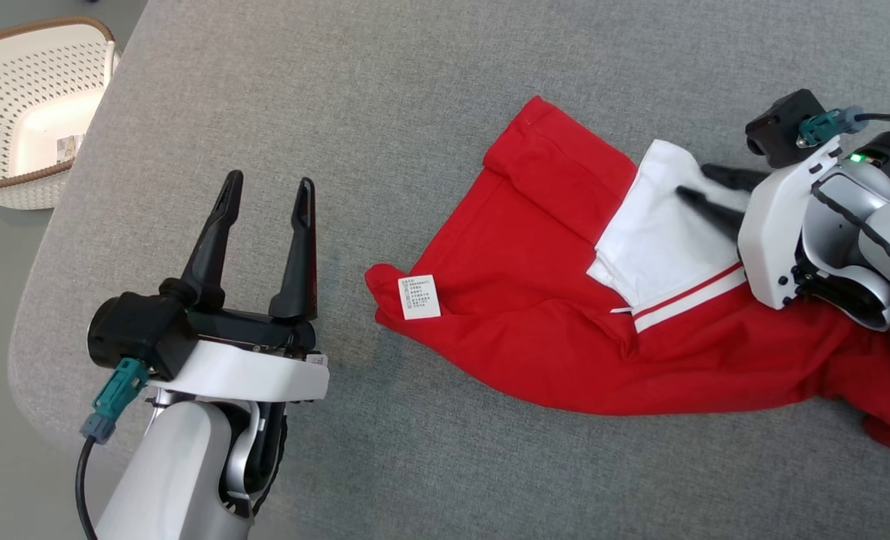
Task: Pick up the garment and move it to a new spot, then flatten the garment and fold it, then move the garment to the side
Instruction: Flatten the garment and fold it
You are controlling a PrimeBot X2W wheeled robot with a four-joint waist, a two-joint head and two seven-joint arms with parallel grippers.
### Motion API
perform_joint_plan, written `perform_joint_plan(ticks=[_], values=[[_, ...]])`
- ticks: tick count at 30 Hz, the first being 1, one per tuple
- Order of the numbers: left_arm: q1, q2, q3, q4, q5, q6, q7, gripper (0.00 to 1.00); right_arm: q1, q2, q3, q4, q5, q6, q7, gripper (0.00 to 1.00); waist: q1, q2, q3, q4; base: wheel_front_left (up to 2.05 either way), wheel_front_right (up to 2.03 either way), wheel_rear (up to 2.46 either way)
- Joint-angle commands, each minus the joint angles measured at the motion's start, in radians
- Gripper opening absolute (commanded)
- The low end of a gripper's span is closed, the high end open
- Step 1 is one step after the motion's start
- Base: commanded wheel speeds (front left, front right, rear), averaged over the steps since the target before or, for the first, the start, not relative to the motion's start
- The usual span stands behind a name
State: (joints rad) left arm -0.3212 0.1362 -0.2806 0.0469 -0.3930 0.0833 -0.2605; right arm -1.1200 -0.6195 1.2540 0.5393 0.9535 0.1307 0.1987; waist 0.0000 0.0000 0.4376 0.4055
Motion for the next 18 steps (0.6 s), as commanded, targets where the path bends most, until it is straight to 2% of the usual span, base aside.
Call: perform_joint_plan(ticks=[1,8,18], values=[[-0.019,-0.002,0.007,0.003,0.013,-0.006,-0.005,1.0,0.009,-0.009,0.015,0.016,0.002,0.0,-0.004,0.0,0.0,0.0,-0.001,-0.002,0.0,0.0,0.0],[0.005,-0.011,0.045,0.023,0.041,-0.033,-0.005,1.0,-0.022,0.007,0.019,0.011,0.031,0.0,-0.149,0.0,0.0,0.0,-0.042,-0.036,0.0,0.0,0.0],[0.055,0.025,0.085,0.041,0.069,-0.037,-0.005,1.0,0.029,-0.017,0.014,-0.097,-0.011,0.0,-0.37,0.0,0.0,0.0,-0.146,-0.153,0.0,0.0,0.0]])
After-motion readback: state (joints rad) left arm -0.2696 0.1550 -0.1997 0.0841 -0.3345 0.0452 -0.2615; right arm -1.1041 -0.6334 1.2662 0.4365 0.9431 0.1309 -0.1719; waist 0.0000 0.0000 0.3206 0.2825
